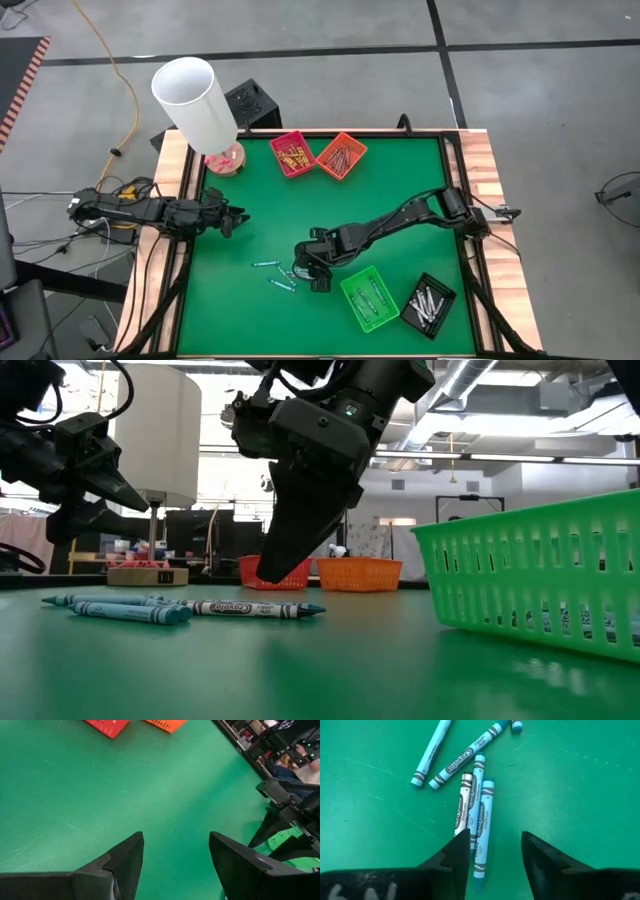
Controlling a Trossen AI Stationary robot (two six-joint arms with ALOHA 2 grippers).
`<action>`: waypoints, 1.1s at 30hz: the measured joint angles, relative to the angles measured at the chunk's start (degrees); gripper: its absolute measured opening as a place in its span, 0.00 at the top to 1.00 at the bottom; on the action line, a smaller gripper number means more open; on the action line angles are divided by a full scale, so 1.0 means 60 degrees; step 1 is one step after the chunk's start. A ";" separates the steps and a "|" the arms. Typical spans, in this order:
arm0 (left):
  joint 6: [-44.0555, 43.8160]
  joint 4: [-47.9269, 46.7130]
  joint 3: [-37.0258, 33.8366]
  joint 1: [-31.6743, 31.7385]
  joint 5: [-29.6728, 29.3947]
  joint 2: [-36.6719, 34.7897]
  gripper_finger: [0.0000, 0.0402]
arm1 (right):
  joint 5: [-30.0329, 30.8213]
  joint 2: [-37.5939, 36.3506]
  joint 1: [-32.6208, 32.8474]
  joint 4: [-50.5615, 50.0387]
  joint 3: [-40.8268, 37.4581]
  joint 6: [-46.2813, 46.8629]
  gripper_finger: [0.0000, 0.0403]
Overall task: Sort crayons
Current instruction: Put the green crayon into the green bin
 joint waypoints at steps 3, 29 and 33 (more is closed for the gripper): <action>-0.0001 0.0000 -0.0002 0.0002 0.0002 0.0001 0.46 | 0.0028 0.0000 0.0042 -0.0004 0.0000 0.0005 0.56; 0.0000 0.0000 -0.0001 0.0001 0.0004 0.0001 0.46 | 0.0844 0.0000 0.0248 -0.0106 0.0000 0.0002 0.60; -0.0001 -0.0004 -0.0003 0.0002 0.0007 0.0000 0.46 | 0.0856 0.0187 0.0256 -0.0270 -0.0016 0.0177 0.60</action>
